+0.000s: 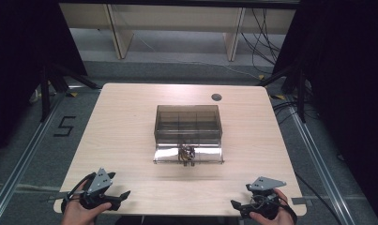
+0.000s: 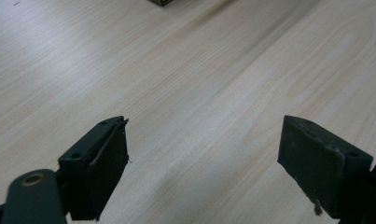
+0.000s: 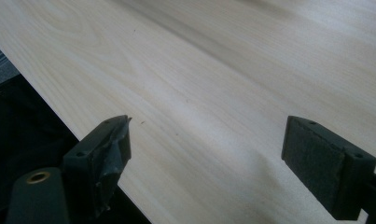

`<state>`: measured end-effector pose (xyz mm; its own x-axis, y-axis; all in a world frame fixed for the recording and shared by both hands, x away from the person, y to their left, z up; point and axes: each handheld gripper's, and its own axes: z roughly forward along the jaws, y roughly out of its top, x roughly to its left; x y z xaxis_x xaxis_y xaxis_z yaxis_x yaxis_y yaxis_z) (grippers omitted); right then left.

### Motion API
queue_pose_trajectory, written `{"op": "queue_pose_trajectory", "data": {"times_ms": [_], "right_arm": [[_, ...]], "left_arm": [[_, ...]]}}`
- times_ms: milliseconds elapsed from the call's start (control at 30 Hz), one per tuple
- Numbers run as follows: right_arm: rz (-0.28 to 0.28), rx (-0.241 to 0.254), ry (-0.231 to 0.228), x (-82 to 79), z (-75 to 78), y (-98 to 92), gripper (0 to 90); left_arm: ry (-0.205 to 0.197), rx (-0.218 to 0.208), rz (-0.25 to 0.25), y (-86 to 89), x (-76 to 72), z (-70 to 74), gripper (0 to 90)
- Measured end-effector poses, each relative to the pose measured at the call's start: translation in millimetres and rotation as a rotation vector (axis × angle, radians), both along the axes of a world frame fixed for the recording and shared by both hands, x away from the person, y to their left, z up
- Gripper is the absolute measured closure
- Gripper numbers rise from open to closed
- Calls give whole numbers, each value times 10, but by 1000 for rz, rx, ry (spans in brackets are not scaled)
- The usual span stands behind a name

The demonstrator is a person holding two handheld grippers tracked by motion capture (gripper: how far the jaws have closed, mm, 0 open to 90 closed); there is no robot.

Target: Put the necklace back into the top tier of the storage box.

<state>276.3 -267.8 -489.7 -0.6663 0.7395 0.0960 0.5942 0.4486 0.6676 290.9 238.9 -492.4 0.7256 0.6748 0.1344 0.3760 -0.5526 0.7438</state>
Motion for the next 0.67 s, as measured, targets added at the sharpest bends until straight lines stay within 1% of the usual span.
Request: {"op": "queue_pose_trajectory", "data": {"times_ms": [33, 67, 100, 133, 167, 200, 233, 267, 300, 333, 367, 400, 433, 467, 500, 533, 567, 667], "right_arm": [[4, 8, 9, -3, -12, 1, 168], [-20, 0, 16, -27, -6, 9, 168], [-23, 18, -10, -23, -33, 19, 168], [-2, 9, 11, -20, -22, 5, 168], [6, 7, 28, -28, -19, 5, 168], [-18, -3, 20, -51, -19, 15, 168], [-29, 10, 13, -58, -34, 26, 168], [-12, -7, 5, -53, -31, 12, 168], [-16, -11, 12, -63, -30, 11, 168], [-21, -11, 24, -70, -30, 9, 168], [-1, -3, 2, -52, -52, -1, 168], [-28, 4, 4, -68, -62, 11, 168], [-6, -19, -12, -49, -52, -14, 168], [-14, -11, -8, -51, -50, -14, 168], [-16, -5, -5, -50, -49, -15, 168], [-16, -5, -5, -50, -49, -15, 168], [-21, -4, -14, -41, -61, -19, 168], [-28, -2, -2, -36, -57, -18, 168]], "left_arm": [[-4, 0, -2, -1, 3, 0, 157], [-3, 3, -3, 1, 2, 2, 157], [2, -7, 0, -3, -3, -1, 157], [3, -7, 1, -3, -3, -1, 157], [3, -7, 1, -3, -2, -2, 157], [-1, 12, -2, 5, 5, 1, 157], [0, -18, 17, -15, -2, -16, 157], [-1, -15, 16, -15, -2, -17, 157], [7, -17, 23, -18, -7, -18, 157], [5, -14, 20, -17, -4, -16, 157], [3, 8, 8, -4, 1, -5, 157], [4, -8, 16, -13, -3, -12, 157], [5, -16, 21, -19, -4, -19, 157], [5, -16, 21, -19, -4, -19, 157], [22, -29, 27, -27, -19, -28, 156], [22, -29, 27, -27, -19, -28, 157], [11, -7, 13, -16, -3, -20, 157], [15, -10, 11, -15, -5, -19, 157]]}}
